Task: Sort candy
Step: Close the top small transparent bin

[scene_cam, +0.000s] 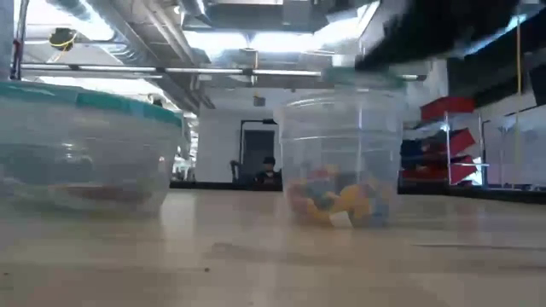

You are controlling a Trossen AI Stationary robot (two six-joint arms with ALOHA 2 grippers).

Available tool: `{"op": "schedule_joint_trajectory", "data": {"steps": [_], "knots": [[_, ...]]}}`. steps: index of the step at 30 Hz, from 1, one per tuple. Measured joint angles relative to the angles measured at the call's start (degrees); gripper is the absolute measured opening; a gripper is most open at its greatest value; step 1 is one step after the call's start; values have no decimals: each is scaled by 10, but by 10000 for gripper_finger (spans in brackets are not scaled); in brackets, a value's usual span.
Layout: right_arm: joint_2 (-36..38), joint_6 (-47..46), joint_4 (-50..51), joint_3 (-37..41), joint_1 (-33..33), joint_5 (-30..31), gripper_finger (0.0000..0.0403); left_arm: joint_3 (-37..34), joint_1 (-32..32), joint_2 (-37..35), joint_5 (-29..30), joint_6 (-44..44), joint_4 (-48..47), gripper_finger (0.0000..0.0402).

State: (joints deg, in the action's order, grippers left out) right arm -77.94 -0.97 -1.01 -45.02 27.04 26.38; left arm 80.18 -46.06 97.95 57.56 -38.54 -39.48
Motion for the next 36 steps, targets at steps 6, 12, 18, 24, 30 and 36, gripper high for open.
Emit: {"op": "schedule_joint_trajectory", "data": {"steps": [6, 12, 18, 24, 30, 36], "knots": [[-54, -2, 1, -58, 32, -80, 5, 0, 0, 0, 0, 14, 24, 3], [-87, -7, 59, -87, 34, -49, 1, 0, 0, 0, 1, 38, 46, 3], [-63, -14, 155, -91, 33, -20, 2, 0, -1, 0, 1, 41, 44, 3], [-52, -21, 186, -14, 15, -20, 56, 0, -1, 0, 1, 41, 42, 3], [-52, 31, 164, 75, -32, -20, 170, 0, -1, 0, 1, 45, 42, 3], [-66, 153, 31, 143, -69, -1, 257, 0, 0, 0, 1, 56, 44, 3]]}}
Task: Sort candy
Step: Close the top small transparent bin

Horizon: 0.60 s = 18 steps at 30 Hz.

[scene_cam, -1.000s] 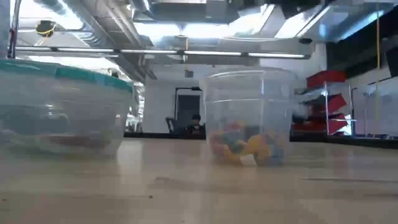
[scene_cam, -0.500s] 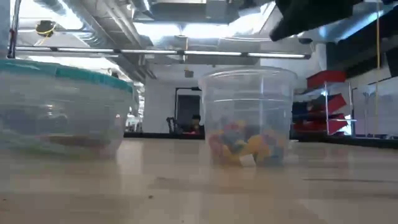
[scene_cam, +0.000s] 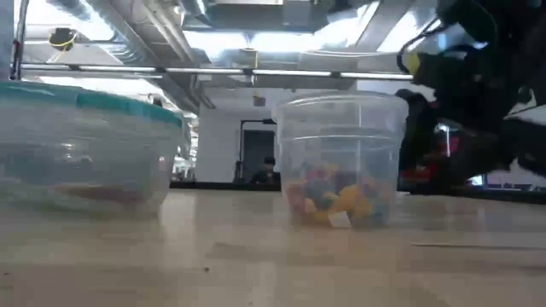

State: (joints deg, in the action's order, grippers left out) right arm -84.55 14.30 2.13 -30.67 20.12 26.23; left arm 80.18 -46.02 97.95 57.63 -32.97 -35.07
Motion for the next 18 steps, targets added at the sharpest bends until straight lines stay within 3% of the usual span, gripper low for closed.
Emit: {"op": "schedule_joint_trajectory", "data": {"steps": [10, 18], "knots": [[-82, 89, -101, 5, -52, -6, 245, 0, 0, 0, 0, 0, 1, 3], [-97, 102, -136, 5, -53, -15, 204, 0, 0, 0, 0, 2, 2, 3]]}}
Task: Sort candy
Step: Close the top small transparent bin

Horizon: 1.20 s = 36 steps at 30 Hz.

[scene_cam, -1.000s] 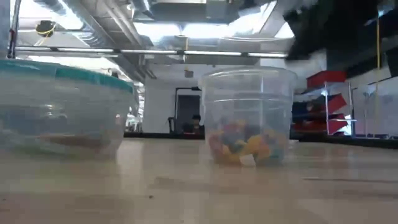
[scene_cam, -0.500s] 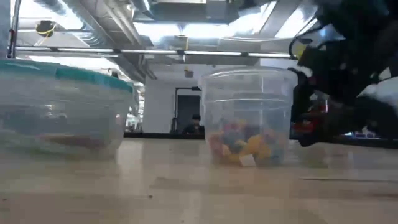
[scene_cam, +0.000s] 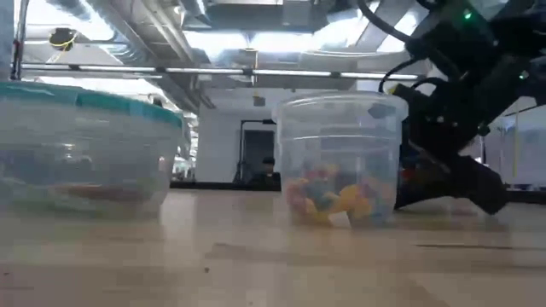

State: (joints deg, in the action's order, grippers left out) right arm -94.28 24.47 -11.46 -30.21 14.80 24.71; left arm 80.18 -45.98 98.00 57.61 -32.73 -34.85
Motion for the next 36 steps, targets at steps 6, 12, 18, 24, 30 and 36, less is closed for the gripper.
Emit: {"op": "schedule_joint_trajectory", "data": {"steps": [6, 12, 18, 24, 30, 36], "knots": [[-2, -34, -9, 1, -21, -63, 127, 0, 0, 0, 0, -1, 1, 3], [-8, -63, -29, -2, -43, -110, 14, 0, 0, 0, 0, -2, 2, 3], [-9, -130, -51, 0, -44, -123, 3, 0, 0, 0, 0, -2, 2, 3], [22, -213, -22, 1, -40, -128, 0, 0, -2, 0, 0, -3, 2, 3], [102, -233, 20, 2, -14, -126, 0, 0, -5, 0, 0, -3, 2, 3], [152, -276, 74, 2, 17, -117, 0, 0, -5, 0, 0, -3, 6, 3]]}}
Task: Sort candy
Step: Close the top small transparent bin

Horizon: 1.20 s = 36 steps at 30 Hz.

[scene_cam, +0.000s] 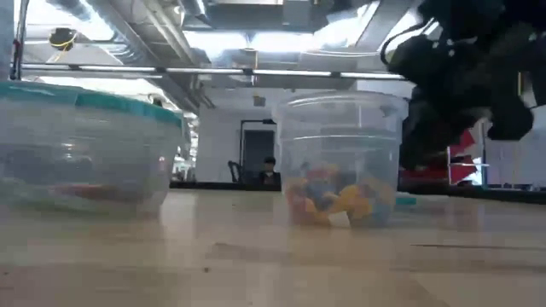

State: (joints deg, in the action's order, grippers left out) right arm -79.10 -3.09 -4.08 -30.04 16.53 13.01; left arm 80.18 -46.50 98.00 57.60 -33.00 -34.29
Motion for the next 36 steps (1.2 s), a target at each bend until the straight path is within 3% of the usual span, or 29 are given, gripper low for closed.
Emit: {"op": "schedule_joint_trajectory", "data": {"steps": [5, 8, 12, 17, 22, 26, 30, 36], "knots": [[-9, -39, -9, 0, 20, 10, 3, 0, 0, 0, 0, 3, 7, 3], [-29, -27, -25, 0, 27, 30, 28, 0, 0, 0, 0, 4, 8, 3], [-77, -25, -44, 0, 30, 75, 105, 0, 0, 0, 0, 8, 8, 3], [-141, -31, -120, -7, 30, 84, 221, 0, 1, 0, 0, 10, 8, 3], [-207, -60, -124, -50, 20, 115, 272, 0, 2, 0, 0, 10, 8, 3], [-242, -109, -111, -79, 1, 123, 262, 0, 2, 0, 0, 10, 8, 3], [-253, -142, -75, -89, -25, 129, 221, 0, 2, 0, 0, 11, 9, 3], [-253, -147, -56, -89, -29, 130, 93, 0, 2, 0, 0, 10, 8, 3]]}}
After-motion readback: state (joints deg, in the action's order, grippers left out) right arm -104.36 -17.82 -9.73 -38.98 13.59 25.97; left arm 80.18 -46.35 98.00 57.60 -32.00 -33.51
